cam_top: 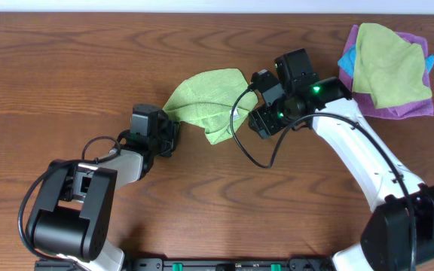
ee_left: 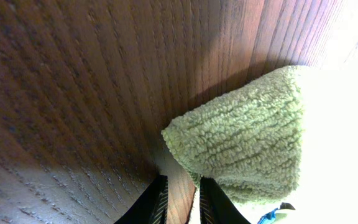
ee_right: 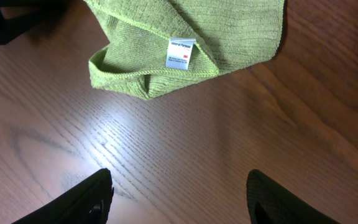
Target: Fold the cloth
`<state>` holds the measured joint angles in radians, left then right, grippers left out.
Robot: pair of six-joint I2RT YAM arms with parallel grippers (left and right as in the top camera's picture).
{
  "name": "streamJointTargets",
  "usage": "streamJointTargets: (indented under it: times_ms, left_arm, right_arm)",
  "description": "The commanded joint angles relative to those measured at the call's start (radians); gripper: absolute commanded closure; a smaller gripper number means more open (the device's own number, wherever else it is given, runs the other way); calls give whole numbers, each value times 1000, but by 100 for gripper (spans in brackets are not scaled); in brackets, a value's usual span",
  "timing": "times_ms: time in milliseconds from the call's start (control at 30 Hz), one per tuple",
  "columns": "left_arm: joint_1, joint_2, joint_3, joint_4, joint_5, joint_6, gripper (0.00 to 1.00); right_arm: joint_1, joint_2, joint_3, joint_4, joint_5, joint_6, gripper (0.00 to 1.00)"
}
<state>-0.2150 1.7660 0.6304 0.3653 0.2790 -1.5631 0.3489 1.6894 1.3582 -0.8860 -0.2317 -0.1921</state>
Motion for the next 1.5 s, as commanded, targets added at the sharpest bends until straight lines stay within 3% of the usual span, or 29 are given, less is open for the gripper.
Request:
streamJointTargets:
  times_ms: [0,333,400,600,700,867,967,1133,1333,1467]
  left_arm:
    - [50,127,-83,-95,-167,15,80]
    - [83,127,-83,-89,-156,23,82]
    - [83,127,-83,-90,-156,23,94]
    - [83,127,-83,-98,-149,51,94]
    - [87,127,-83,-76,-59,115,94]
    - [132,113,-79,31,234,266,94]
    - [166,66,-76,59,343,296,94]
    - [224,-37,-76,28,380,331,94]
    - [344,-186,-76,-179,320,444,94]
    - [357,-184,-76,-133,361,499,94]
  right_arm:
    - [-6,-2,0,1,0,4,31]
    - [-16,-2,0,1,0,5,31]
    - [-16,-2,0,1,0,5,31]
    - [-16,-2,0,2,0,5,31]
    - [-16,-2,0,2,-1,5,32]
    - [-14,-2,0,3,-9,20,32]
    - [-14,-2,0,4,-8,20,32]
    - [-14,-2,0,4,-8,20,32]
    - [-14,-2,0,8,-8,20,32]
    - [-14,-2,0,10,-86,13,31]
